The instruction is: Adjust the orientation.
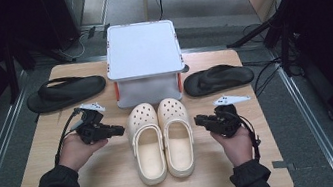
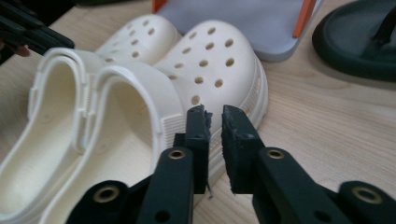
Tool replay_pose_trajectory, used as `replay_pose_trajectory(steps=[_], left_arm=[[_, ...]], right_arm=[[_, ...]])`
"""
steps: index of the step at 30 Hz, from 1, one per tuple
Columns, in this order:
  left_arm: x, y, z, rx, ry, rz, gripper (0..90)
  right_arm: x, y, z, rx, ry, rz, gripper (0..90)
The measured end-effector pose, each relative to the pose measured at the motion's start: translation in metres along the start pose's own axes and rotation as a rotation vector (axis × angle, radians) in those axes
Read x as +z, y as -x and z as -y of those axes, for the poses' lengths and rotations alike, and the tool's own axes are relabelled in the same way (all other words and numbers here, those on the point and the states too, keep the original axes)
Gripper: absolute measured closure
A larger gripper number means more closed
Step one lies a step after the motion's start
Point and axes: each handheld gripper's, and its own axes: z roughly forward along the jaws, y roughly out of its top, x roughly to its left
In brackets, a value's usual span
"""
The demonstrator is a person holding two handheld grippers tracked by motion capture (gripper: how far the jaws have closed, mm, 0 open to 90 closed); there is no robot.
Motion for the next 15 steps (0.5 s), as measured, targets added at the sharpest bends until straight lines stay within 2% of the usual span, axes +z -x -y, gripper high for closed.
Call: replay_pose_trajectory(steps=[2,5,7,9,10,15], left_arm=[[0.000,0.001,-0.001,0.014,-0.007,-0.018,60.1],[0.000,0.001,-0.003,0.020,-0.006,-0.023,56.3],[-0.001,0.001,-0.006,0.021,-0.010,-0.028,49.7],[-0.004,0.002,-0.010,0.028,0.004,-0.026,48.1],[-0.005,0.002,-0.011,0.027,0.012,-0.025,45.9],[-0.012,-0.002,-0.021,0.039,0.041,-0.041,45.1]], right_arm=[[-0.009,-0.008,0.000,-0.008,0.020,-0.007,73.9],[-0.013,-0.013,0.000,-0.024,0.033,-0.009,72.3],[-0.018,-0.024,0.000,-0.036,0.050,-0.006,68.2],[-0.019,-0.028,0.001,-0.045,0.056,0.002,67.7],[-0.021,-0.036,0.004,-0.053,0.074,0.009,65.8],[-0.021,-0.049,0.009,-0.052,0.076,-0.004,62.5]])
